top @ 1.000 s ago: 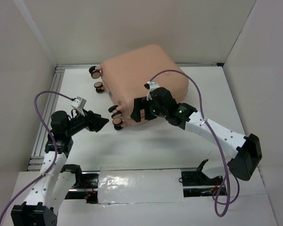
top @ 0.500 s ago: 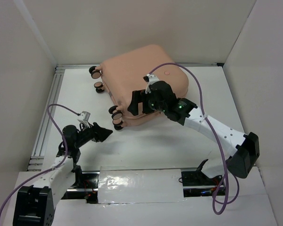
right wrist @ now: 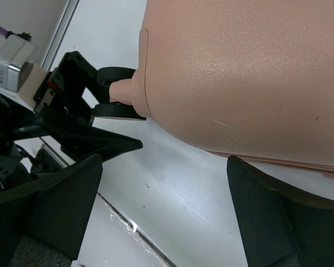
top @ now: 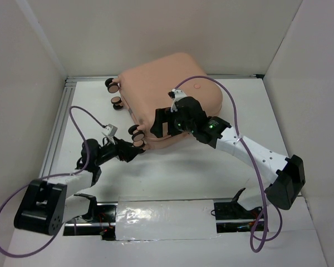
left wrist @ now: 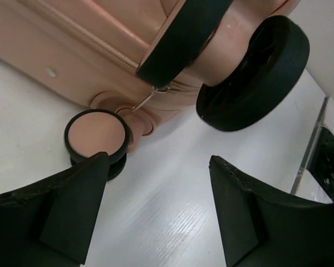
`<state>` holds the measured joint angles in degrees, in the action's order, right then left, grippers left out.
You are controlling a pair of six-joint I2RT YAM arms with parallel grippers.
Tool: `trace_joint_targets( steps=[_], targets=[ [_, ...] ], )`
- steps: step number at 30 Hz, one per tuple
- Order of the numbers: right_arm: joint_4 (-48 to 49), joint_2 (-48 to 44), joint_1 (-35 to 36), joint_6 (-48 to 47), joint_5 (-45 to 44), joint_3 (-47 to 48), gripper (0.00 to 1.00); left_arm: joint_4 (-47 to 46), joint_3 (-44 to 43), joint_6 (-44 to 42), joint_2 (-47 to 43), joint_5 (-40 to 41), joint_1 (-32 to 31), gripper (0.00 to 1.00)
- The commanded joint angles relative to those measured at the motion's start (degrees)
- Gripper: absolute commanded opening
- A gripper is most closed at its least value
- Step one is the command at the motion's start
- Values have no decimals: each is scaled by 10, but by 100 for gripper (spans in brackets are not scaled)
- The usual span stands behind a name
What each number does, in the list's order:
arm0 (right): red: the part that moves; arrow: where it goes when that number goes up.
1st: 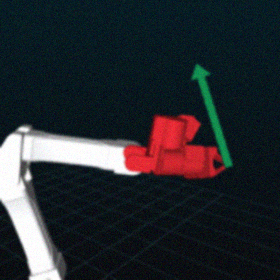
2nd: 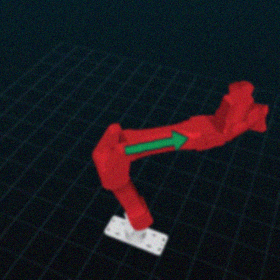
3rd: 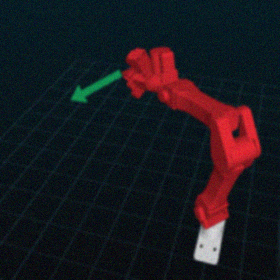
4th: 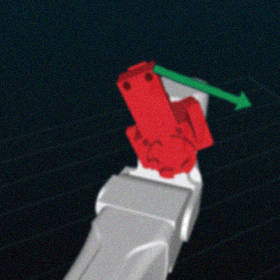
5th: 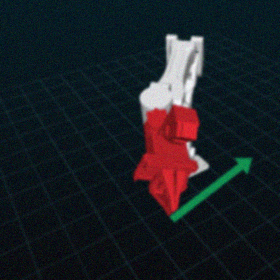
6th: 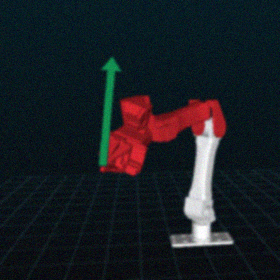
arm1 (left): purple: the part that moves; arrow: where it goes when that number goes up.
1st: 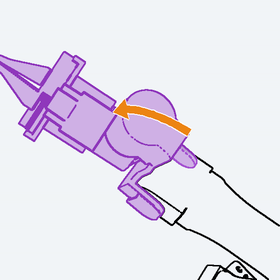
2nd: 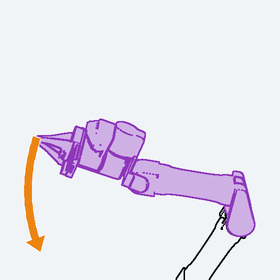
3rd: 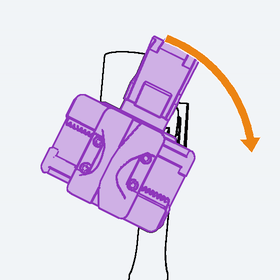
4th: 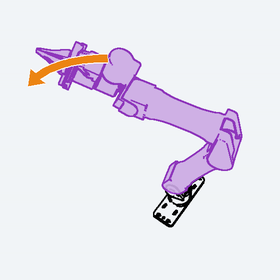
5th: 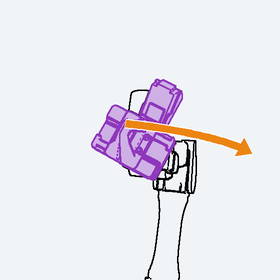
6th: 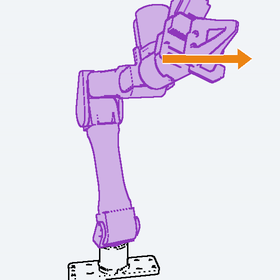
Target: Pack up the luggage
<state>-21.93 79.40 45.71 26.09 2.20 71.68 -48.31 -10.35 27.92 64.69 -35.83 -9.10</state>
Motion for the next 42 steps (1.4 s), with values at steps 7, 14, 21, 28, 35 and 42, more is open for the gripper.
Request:
trace_joint_targets(
  steps=[7, 14, 21, 28, 35, 42],
  targets=[
    [32, 3, 13, 7, -21, 3, 99, -154, -90, -54, 141, -146, 3, 77],
    [32, -7, 13, 12, -44, -2, 99, -143, -114, -81, 188, -171, 3, 61],
    [32, -7, 13, 18, -44, -2, 99, -162, -127, -75, 214, -171, 3, 44],
    [27, -7, 13, 23, -49, -2, 99, -167, -149, -70, 236, -151, 3, 48],
    [27, -13, 13, 23, -54, -7, 99, -154, -149, -88, 236, -119, 3, 47],
    [27, -7, 13, 18, -60, -2, 99, -170, -160, -78, 257, -126, -2, 56]
  ],
)
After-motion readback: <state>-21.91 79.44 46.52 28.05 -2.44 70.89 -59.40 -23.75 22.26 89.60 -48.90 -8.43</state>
